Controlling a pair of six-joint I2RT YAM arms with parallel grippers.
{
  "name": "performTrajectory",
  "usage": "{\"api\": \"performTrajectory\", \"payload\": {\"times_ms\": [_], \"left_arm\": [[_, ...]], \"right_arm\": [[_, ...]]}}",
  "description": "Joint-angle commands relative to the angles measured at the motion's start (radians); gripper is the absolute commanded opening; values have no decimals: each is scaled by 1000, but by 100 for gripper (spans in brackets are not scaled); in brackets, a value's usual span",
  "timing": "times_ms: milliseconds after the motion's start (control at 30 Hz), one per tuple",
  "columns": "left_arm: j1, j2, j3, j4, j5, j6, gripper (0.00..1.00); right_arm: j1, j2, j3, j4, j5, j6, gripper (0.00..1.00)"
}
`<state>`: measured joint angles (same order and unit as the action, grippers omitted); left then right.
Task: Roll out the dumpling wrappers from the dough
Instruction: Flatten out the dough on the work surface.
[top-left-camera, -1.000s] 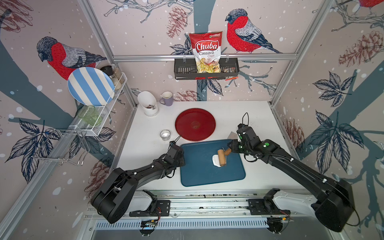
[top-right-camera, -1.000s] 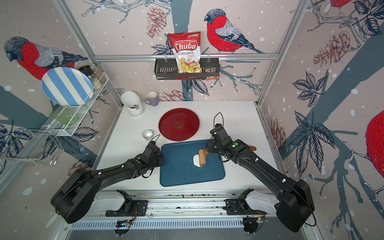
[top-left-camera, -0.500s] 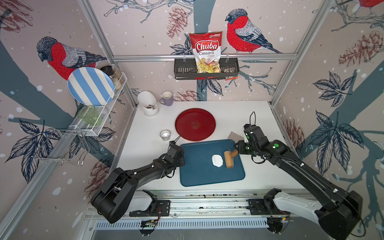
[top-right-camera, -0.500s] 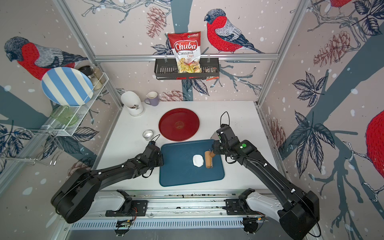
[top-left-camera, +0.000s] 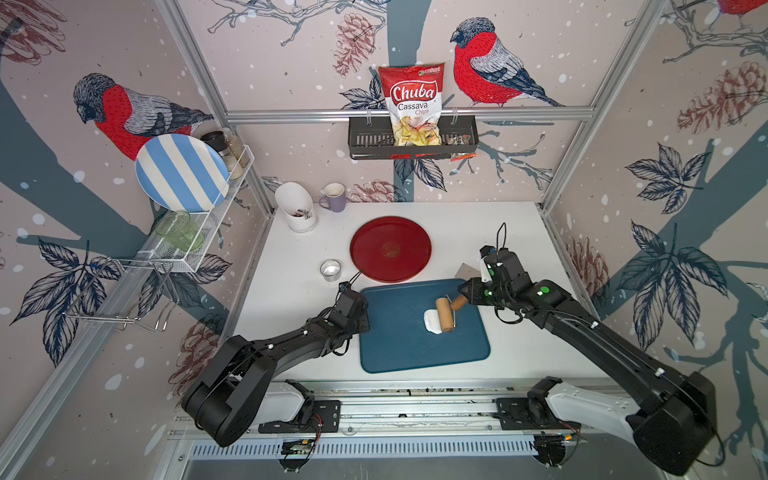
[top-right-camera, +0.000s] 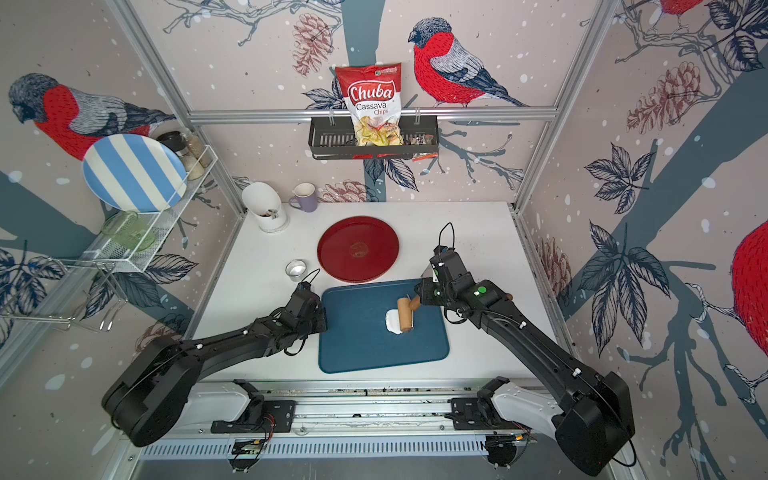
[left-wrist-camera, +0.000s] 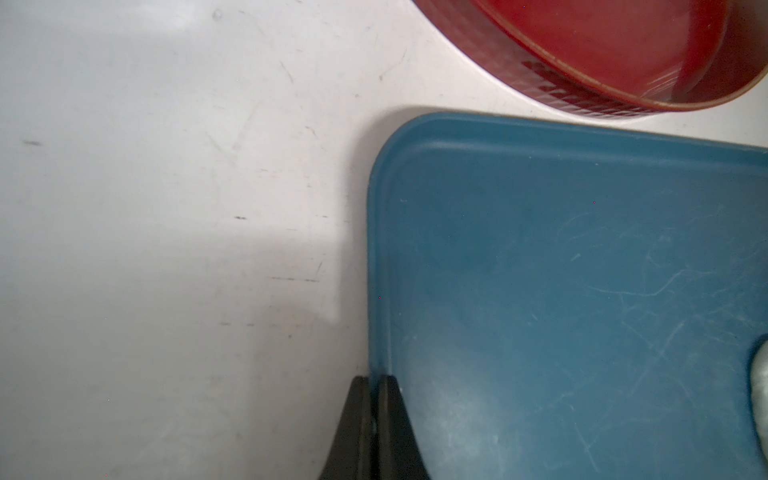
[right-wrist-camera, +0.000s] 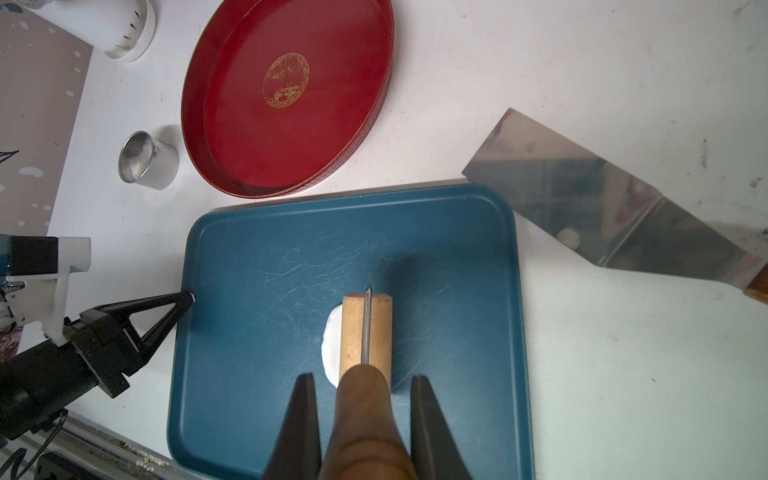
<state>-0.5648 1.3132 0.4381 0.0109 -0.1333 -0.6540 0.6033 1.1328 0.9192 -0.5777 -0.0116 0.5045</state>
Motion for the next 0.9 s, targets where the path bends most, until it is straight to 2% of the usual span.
{"api": "performTrajectory", "payload": {"times_ms": [0,867], "left_arm": [[3,1,-4,-30,-19,2,0],[2,-3,-6,-30,-23,1,0]], "right_arm": [[-2,7,-8,43,-10,13,0],[-13,-1,-91,-10,-19,-5,0]]}}
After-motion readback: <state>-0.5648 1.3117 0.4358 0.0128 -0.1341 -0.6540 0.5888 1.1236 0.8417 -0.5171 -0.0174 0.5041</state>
